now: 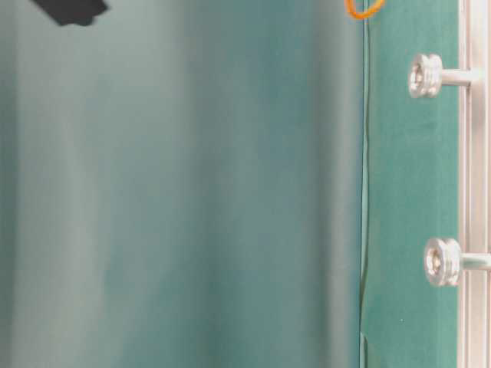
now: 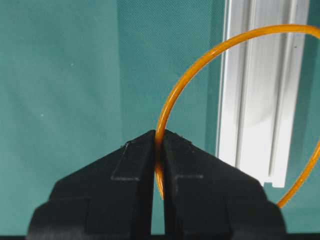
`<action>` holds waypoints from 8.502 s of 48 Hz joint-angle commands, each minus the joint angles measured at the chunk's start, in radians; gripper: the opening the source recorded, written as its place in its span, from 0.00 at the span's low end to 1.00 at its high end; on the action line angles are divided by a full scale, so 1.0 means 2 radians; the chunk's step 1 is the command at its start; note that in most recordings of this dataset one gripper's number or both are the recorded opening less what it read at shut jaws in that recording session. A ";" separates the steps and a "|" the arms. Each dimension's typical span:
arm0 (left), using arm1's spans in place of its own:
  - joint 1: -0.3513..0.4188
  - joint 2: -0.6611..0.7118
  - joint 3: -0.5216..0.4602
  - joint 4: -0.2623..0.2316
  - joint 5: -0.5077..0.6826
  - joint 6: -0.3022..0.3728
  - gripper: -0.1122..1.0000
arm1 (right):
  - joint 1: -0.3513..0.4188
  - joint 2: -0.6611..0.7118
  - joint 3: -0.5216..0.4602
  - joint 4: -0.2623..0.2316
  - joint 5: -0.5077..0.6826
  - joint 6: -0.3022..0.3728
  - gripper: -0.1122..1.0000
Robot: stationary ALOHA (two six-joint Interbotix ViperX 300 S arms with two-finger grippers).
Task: Hook the rubber onto the shaft.
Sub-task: 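Lift the band with the right gripper and carry it left along the rail, then move the held band over the right metal peg with the right gripper, then rotate the right gripper and stretch the band toward the left peg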
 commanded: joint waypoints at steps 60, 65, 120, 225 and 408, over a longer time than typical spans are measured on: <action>-0.002 0.003 -0.017 0.002 -0.004 0.000 0.10 | -0.017 0.111 -0.140 -0.055 -0.008 -0.002 0.15; -0.002 0.003 -0.017 0.002 -0.005 0.000 0.10 | -0.018 0.121 -0.146 -0.055 -0.015 -0.003 0.15; -0.001 0.003 -0.017 0.002 -0.005 0.000 0.10 | -0.021 0.146 -0.160 -0.055 -0.029 -0.002 0.15; -0.002 0.004 -0.016 0.002 -0.002 0.000 0.10 | -0.004 0.160 -0.137 -0.051 -0.070 0.002 0.15; -0.011 0.004 -0.017 0.002 -0.002 -0.002 0.10 | 0.024 0.242 -0.255 -0.044 -0.007 0.482 0.15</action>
